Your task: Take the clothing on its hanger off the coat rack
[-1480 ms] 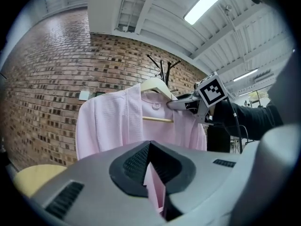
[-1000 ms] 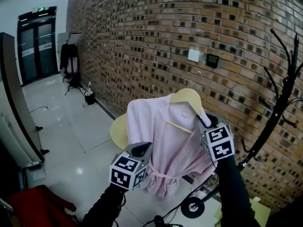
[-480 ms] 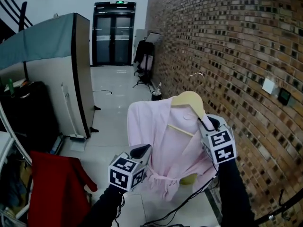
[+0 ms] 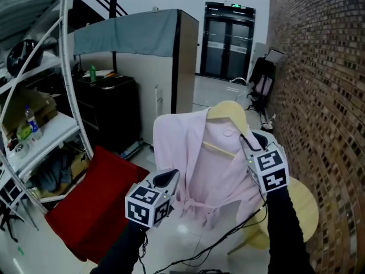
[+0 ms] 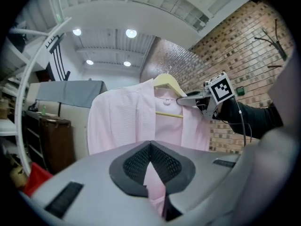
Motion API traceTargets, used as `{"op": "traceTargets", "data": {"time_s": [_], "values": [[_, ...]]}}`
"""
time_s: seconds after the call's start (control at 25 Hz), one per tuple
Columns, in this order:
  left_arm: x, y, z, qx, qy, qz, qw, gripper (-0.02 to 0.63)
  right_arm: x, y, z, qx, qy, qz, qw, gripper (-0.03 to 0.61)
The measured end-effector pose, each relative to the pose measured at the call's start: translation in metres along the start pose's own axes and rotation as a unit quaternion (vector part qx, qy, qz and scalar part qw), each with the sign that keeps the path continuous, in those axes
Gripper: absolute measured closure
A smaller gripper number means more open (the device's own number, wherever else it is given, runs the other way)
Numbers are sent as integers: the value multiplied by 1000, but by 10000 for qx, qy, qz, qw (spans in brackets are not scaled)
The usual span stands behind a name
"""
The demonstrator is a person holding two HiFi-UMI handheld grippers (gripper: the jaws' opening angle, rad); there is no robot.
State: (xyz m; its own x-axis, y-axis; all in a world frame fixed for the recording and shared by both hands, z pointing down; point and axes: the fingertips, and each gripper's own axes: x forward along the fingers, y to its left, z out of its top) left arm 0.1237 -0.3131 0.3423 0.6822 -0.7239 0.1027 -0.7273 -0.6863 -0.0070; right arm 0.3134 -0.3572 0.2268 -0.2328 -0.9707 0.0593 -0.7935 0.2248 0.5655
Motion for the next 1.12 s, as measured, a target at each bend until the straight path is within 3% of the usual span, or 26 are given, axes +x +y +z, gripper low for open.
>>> {"op": "traceTargets", "data": {"time_s": [0.2,0.4,1.12], "values": [[-47,52,-7,-98,97,1016,9947,618,62,48,43,-62,-597,800,9950,505],[-111,113,-15,-167,96,1893,9817,618,114,118,109,-116,-1164,1492,9819,505],[-319,274,13,-34,-520,3326,9416,618,173,333,335,-547,-2338,2608,9350,505]]}}
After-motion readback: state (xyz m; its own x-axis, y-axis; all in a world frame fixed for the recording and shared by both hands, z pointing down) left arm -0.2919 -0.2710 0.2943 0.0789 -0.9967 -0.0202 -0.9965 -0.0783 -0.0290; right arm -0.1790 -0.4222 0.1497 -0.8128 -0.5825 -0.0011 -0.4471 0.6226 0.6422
